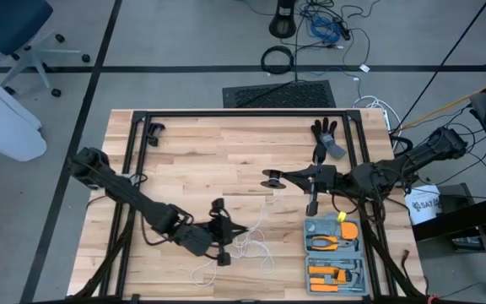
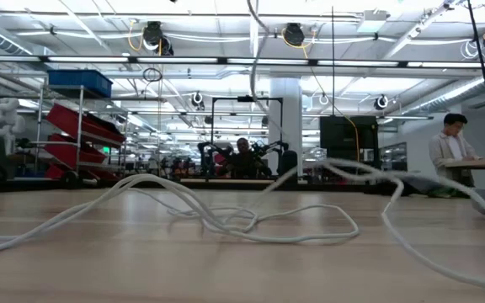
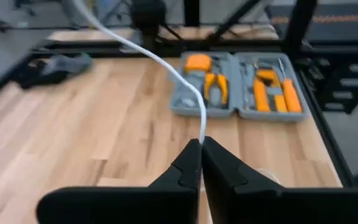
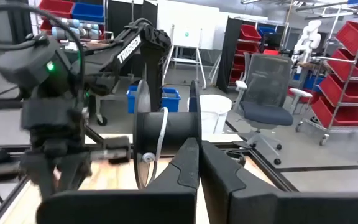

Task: Coil cords
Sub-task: Uncoil the white cable wire from the spool

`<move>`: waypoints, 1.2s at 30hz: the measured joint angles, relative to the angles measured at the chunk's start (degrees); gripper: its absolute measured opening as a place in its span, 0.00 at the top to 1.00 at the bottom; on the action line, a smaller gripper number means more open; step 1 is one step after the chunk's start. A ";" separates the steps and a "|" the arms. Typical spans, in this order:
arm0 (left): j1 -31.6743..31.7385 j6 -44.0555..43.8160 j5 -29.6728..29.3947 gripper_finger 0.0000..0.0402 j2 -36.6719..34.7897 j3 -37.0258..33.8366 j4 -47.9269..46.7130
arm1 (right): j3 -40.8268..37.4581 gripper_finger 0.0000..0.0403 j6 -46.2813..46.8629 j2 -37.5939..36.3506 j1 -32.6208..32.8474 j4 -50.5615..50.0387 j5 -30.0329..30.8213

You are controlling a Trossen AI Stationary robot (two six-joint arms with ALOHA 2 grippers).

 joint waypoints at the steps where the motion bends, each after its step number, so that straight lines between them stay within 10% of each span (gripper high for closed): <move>1: -0.58 -0.42 -1.78 0.93 -0.76 0.00 -0.64 | 0.00 1.00 0.21 -0.38 0.00 -0.44 -0.16; 16: -4.68 -1.24 -8.38 0.58 -3.07 0.00 -1.15 | 0.00 1.00 -0.18 -2.32 -0.04 -1.83 -10.17; 36: -2.52 11.78 -10.89 0.56 -3.07 0.00 10.17 | 0.00 1.00 -9.45 5.19 1.12 -14.45 -13.02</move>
